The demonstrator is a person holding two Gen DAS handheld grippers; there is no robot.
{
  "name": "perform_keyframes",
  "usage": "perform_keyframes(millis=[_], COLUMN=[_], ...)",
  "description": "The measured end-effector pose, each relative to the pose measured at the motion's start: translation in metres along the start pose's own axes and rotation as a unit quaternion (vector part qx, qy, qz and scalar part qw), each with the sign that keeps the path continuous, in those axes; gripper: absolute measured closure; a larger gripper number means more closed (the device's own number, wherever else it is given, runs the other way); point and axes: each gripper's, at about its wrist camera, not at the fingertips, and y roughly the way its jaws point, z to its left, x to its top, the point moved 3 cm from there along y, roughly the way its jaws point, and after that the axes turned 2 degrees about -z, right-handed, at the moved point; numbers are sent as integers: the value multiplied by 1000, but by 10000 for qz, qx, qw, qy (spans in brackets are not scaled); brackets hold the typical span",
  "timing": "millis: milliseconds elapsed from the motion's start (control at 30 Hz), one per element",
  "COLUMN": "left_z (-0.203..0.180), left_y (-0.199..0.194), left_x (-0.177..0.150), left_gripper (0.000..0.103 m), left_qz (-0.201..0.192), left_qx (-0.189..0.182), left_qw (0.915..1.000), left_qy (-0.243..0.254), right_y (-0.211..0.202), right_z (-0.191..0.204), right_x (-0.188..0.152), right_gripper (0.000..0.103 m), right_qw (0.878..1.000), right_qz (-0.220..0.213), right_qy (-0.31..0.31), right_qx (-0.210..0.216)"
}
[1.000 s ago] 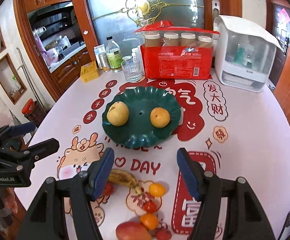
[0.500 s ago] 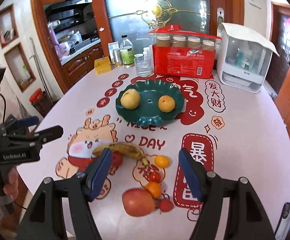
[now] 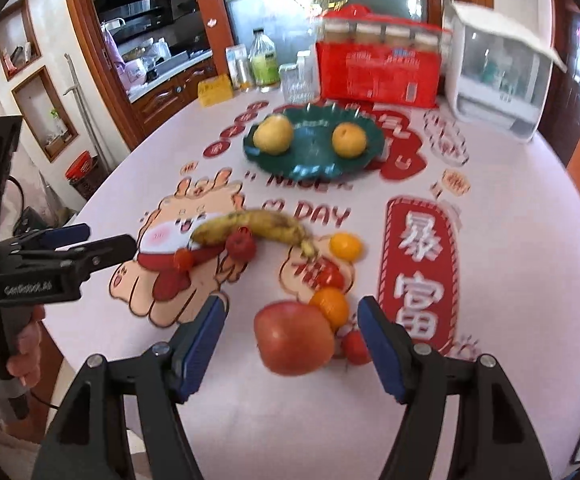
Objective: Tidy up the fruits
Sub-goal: 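Withdraw both tools back toward the remaining fruit, then grasp the cherry tomato with the left tool while the right tool grasps the red apple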
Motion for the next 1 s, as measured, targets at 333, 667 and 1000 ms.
perform_keyframes(millis=[333,667,1000], left_z=[18,21,19], left_y=[48,73,98], left_x=[-15,-6,-2], left_gripper=[6,15,44], left_qz=[430,583,849], left_qx=[26,-16,-222], left_qw=[9985,9977,9957], left_qy=[-348,-332,-303], right_y=[30,53,68], right_z=[-10,-11,-2], right_x=[-23,-26,-25], right_gripper=[34,34,34], right_qw=[9994,9986,9979], right_qz=[295,496,642], right_qy=[137,164,-103], right_qx=[-75,-57,-17])
